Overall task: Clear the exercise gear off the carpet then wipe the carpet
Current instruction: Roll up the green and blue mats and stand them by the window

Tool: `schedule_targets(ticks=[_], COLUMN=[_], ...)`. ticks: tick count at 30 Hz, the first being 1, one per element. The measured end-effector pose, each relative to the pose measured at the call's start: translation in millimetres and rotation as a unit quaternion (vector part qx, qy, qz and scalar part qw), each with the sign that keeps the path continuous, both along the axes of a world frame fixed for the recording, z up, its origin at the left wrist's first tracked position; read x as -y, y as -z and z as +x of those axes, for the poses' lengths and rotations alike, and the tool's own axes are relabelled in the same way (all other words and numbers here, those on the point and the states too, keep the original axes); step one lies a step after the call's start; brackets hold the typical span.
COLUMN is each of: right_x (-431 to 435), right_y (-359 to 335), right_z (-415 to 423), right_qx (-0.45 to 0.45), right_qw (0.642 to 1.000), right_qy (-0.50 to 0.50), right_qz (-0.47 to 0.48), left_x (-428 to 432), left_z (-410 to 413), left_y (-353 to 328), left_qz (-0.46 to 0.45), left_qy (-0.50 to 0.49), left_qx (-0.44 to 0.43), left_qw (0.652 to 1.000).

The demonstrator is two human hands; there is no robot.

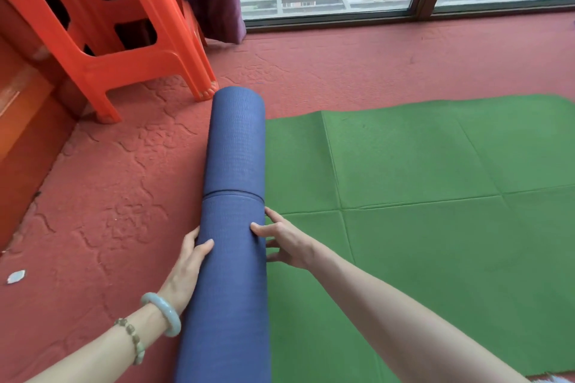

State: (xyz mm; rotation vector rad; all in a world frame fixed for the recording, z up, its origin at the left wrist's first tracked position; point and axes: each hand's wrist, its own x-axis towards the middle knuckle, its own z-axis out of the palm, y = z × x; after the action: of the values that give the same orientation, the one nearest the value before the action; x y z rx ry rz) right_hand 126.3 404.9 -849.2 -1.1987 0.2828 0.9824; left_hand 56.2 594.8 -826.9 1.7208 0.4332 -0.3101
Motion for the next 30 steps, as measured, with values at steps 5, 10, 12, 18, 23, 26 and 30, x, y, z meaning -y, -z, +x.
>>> schedule_targets(ticks=[5, 10, 12, 18, 23, 26, 30], right_x=[-25, 9, 29, 72, 102, 120, 138], right_y=[8, 13, 13, 8, 7, -3, -11], right_z=[-8, -5, -3, 5, 10, 9, 6], right_qx=[0.007, 0.032, 0.065, 0.085, 0.142, 0.130, 0.122], right_qw=[1.000, 0.995, 0.988, 0.972, 0.935, 0.943, 0.965], right_qy=[-0.013, -0.028, -0.014, 0.075, 0.162, 0.179, 0.128], right_qz=[-0.023, -0.091, -0.141, -0.203, -0.283, -0.250, -0.193], left_x=[-16, 14, 21, 58, 117, 146, 164], left_z=[-3, -4, -4, 22, 40, 45, 49], left_y=[0, 0, 3, 4, 3, 6, 3], left_qz=[0.066, 0.100, 0.148, 0.304, 0.472, 0.481, 0.411], left_qy=[-0.006, 0.036, 0.082, 0.347, 0.441, 0.452, 0.436], left_qx=[-0.001, 0.044, 0.091, 0.213, 0.286, 0.308, 0.329], left_qw=[0.998, 0.993, 0.981, 0.862, 0.708, 0.685, 0.730])
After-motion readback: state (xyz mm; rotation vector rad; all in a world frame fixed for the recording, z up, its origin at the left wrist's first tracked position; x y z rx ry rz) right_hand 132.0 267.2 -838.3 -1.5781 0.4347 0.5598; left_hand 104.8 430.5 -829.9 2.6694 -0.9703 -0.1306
